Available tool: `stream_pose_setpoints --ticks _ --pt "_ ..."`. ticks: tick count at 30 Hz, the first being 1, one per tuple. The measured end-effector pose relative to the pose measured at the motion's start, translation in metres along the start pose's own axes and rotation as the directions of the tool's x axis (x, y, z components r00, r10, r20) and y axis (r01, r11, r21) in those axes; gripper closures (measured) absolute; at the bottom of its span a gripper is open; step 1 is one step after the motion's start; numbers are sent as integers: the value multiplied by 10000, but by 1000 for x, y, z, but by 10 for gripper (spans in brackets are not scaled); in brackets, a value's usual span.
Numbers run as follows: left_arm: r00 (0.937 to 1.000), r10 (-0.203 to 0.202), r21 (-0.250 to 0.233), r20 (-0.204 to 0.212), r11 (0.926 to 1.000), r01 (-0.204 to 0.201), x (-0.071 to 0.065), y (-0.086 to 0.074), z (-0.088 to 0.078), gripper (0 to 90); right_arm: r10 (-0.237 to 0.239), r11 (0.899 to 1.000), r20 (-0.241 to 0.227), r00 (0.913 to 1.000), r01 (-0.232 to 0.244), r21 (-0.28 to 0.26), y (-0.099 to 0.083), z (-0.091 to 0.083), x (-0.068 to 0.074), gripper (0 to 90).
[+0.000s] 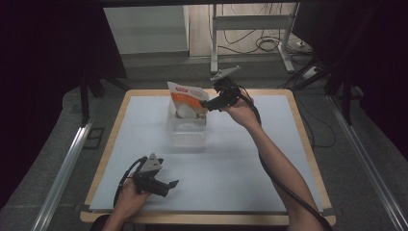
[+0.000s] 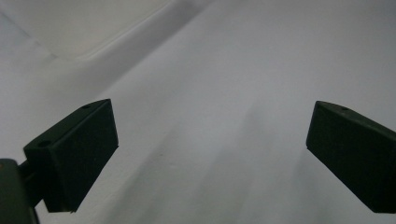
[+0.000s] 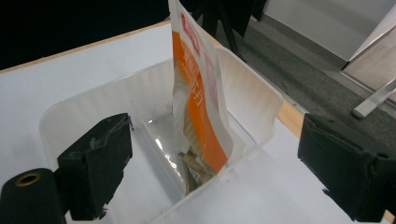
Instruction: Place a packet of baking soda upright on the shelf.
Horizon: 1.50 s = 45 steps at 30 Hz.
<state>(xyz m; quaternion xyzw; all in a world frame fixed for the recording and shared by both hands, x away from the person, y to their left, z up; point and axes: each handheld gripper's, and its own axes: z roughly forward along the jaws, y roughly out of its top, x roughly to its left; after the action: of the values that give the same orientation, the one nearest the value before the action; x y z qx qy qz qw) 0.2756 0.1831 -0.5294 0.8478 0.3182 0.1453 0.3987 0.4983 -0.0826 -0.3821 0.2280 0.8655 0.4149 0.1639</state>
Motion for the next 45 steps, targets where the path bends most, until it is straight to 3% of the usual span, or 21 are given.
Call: stream_pose_setpoints --ticks 12,24,31,39,43,45 --pt "10000 -3 23 6 10000 3 0 0 0 23 -45 10000 -35 10000 46 54 -19 -15 4 68" --pt "10000 44 61 -28 10000 -44 0 0 0 23 -359 9985 130 9993 353 406 -44 -15 15 23" --pt "10000 54 73 -30 10000 -54 -1 0 1 23 -182 9998 62 9998 182 6 -61 -20 20 8" --pt "10000 62 107 -37 9999 -61 -1 0 2 23 -215 9976 311 9993 235 -657 -87 -30 26 0" --pt "9999 99 137 -42 9999 -99 -2 0 2 23 -346 9969 352 9988 370 -697 -94 -35 28 0" --pt "9999 116 133 -32 9998 -115 -2 1 2 23 -496 9939 438 9978 536 -964 -97 -41 30 0"
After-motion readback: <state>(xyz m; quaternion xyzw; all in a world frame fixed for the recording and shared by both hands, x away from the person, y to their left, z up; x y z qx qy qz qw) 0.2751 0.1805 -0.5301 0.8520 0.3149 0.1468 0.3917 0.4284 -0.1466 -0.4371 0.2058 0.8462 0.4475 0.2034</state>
